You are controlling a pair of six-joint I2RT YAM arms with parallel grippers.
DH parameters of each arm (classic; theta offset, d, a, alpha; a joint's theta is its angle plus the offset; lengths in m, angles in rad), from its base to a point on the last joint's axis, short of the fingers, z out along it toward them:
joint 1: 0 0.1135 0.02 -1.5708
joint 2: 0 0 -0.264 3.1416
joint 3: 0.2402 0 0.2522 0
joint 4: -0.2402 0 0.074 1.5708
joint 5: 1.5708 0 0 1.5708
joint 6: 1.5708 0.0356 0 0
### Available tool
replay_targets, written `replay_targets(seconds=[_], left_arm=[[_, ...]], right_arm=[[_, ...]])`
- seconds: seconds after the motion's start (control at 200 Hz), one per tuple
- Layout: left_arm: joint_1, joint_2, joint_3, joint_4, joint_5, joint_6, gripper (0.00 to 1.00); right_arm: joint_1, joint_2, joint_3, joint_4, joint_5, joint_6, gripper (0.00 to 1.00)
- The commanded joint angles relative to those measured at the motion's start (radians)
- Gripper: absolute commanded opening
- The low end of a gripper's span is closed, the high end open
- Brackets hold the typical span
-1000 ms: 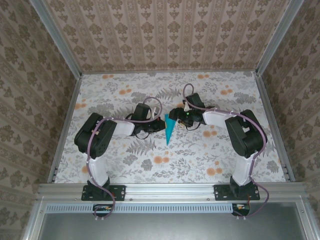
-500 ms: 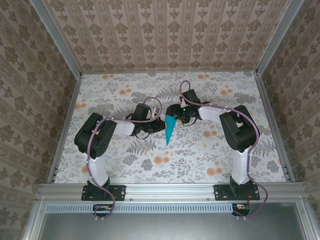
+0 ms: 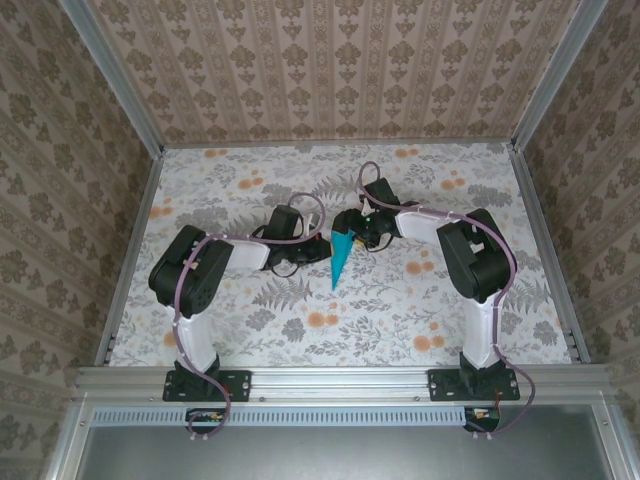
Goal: Fold a paper plane with a square sheet of paper (fold left side to right side)
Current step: Fold the wing for the fifth time at the center of the table.
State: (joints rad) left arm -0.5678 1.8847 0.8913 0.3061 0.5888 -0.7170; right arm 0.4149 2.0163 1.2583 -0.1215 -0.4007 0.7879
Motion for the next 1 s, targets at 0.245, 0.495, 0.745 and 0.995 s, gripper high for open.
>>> replay_targets(seconds=[0.245, 0.495, 0.745, 0.995], left_arm=[[0.005, 0.032, 0.052, -0.037, 0.022, 0.051, 0.02], [0.005, 0.063, 0.069, -0.054, 0.022, 0.056, 0.02], [0.005, 0.075, 0.059, -0.063, 0.019, 0.056, 0.02], [0.005, 0.085, 0.061, -0.097, 0.007, 0.063, 0.02]], right_arm=[[0.000, 0.045, 0.006, -0.080, -0.003, -0.023, 0.69], [0.002, 0.043, 0.007, -0.087, -0.004, -0.037, 0.69], [0.001, 0.020, 0.006, -0.075, -0.002, -0.043, 0.69], [-0.021, -0.087, 0.004, -0.069, -0.004, -0.065, 0.74]])
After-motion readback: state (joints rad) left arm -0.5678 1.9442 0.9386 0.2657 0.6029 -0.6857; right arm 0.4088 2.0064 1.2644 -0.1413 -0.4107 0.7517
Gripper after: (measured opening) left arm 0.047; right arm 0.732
